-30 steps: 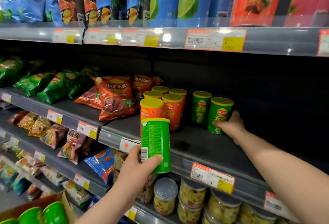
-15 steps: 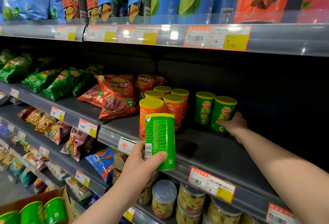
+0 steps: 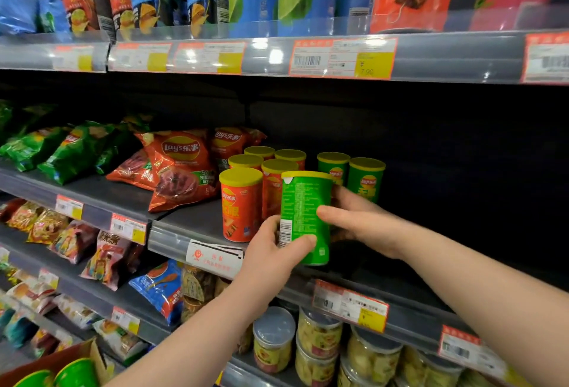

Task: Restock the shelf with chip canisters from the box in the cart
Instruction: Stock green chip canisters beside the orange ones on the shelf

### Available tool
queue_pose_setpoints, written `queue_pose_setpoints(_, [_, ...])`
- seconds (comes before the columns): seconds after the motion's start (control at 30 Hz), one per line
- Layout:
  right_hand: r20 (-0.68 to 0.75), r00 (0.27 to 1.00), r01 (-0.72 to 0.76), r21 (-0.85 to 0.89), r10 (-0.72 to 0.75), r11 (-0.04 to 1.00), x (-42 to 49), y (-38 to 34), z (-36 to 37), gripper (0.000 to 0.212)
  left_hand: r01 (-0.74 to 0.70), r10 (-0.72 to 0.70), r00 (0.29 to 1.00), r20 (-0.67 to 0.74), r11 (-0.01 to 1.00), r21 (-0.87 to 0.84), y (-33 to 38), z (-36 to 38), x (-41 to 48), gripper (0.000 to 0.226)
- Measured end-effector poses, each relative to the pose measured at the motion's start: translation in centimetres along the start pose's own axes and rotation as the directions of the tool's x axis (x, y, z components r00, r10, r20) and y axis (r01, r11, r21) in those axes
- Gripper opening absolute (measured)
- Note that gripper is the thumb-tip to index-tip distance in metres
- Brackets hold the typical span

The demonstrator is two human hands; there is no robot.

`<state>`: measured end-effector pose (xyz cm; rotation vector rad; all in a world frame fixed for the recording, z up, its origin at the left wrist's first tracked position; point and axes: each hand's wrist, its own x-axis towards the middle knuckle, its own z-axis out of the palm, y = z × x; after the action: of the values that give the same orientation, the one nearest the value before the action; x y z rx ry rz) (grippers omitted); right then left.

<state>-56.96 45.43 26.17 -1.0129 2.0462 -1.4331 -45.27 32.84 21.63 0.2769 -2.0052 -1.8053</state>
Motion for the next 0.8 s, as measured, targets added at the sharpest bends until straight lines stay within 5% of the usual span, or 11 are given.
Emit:
queue_pose_setpoints(0.1, [-0.081,0.997,0.019,0.042,-0.016,0.999,0.1,0.2,0.0,0.081,-0.064,0.062,0.998,0.028,0.991,0.114,0.2,0.6,1.0,0.034])
queue_pose_setpoints(0.2, [-0.220,0.976,0.006,0.061,0.007,0.998,0.8,1.0,-0.8,0.069,-0.188,0.189,0.981,0.047,0.854,0.485,0.0,0.2,1.9,0.072])
queue_pose_setpoints(0.3, [-0.397,0.917,-0.017,0.027,0.026,0.999,2.0,1.8,-1.4,0.066,-0.305,0.196,0.947,0.255,0.299,0.904,-1.4,-0.6,2.3,0.102])
queue_pose_setpoints(0.37, [-0.506,0.862,-0.087,-0.086,0.032,0.992,3.0,2.2,-1.4,0.073,-0.386,0.116,0.920,0.376,0.093,0.918,-2.4,-1.0,2.3,0.107])
queue_pose_setpoints(0.6, [-0.613,0.789,-0.185,-0.157,0.051,0.970,5.9,3.3,-0.8,0.112,-0.396,0.124,0.915,0.384,0.090,0.914,-3.3,-1.4,2.9,0.106])
queue_pose_setpoints(0.67, [-0.596,0.803,-0.138,-0.175,0.006,0.975,5.8,2.9,-1.2,0.106,-0.388,0.115,0.918,0.379,0.078,0.918,-3.4,-1.4,2.8,0.105])
queue_pose_setpoints(0.8, [-0.436,0.890,-0.131,-0.524,-0.132,0.842,5.5,2.2,-2.7,0.082,-0.384,0.119,0.920,0.375,0.068,0.921,-3.5,-1.4,3.0,0.105])
